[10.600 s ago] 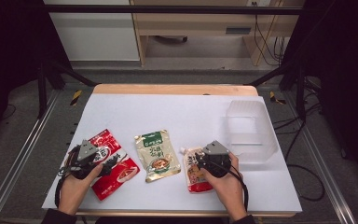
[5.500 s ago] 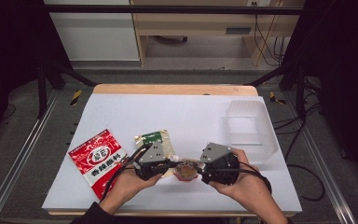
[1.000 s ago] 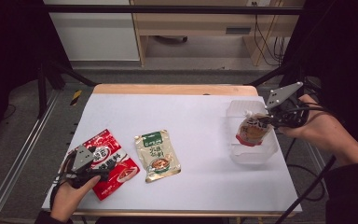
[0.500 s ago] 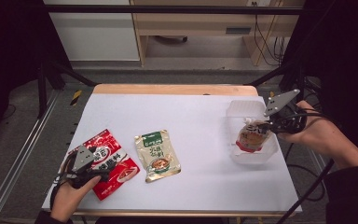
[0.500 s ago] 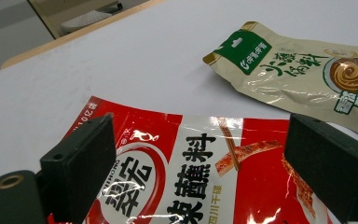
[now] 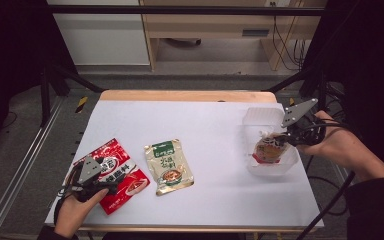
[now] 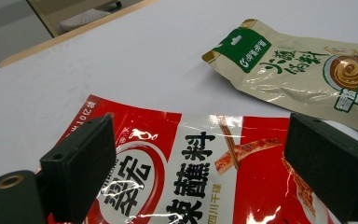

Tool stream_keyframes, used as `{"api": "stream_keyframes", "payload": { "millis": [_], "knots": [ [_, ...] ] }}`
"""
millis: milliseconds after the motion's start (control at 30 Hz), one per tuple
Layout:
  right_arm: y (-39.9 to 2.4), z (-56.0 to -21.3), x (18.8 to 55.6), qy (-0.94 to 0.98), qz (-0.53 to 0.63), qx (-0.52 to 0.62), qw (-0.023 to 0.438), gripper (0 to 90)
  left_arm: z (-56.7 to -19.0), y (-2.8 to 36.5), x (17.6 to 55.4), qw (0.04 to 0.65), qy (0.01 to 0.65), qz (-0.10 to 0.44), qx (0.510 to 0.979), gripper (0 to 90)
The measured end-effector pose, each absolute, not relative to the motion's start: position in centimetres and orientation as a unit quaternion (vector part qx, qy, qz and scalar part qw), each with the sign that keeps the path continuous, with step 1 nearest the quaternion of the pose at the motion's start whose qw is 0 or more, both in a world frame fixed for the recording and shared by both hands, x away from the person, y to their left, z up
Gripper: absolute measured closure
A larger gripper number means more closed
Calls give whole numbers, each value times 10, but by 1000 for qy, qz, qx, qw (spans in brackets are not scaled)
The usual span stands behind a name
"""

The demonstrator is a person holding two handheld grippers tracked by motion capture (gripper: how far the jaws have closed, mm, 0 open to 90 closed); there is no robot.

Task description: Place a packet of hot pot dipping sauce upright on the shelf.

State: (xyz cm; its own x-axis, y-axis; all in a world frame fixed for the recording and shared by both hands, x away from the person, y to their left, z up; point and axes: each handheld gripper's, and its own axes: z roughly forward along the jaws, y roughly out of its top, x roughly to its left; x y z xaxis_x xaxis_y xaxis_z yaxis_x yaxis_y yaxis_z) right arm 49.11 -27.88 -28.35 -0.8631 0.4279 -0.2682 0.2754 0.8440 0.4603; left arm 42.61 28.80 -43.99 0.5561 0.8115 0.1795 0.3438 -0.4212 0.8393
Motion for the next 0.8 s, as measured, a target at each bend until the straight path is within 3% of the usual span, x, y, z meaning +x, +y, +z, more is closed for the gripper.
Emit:
{"api": "stream_keyframes", "payload": {
  "millis": [367, 800],
  "knots": [
    [-280, -288, 491, 947, 199, 187, 171, 900, -440, 287, 426, 392, 364, 296, 791, 89],
    [-285, -328, 498, 945, 200, 209, 152, 900, -441, 286, 427, 391, 363, 293, 794, 88]
  ]
}}
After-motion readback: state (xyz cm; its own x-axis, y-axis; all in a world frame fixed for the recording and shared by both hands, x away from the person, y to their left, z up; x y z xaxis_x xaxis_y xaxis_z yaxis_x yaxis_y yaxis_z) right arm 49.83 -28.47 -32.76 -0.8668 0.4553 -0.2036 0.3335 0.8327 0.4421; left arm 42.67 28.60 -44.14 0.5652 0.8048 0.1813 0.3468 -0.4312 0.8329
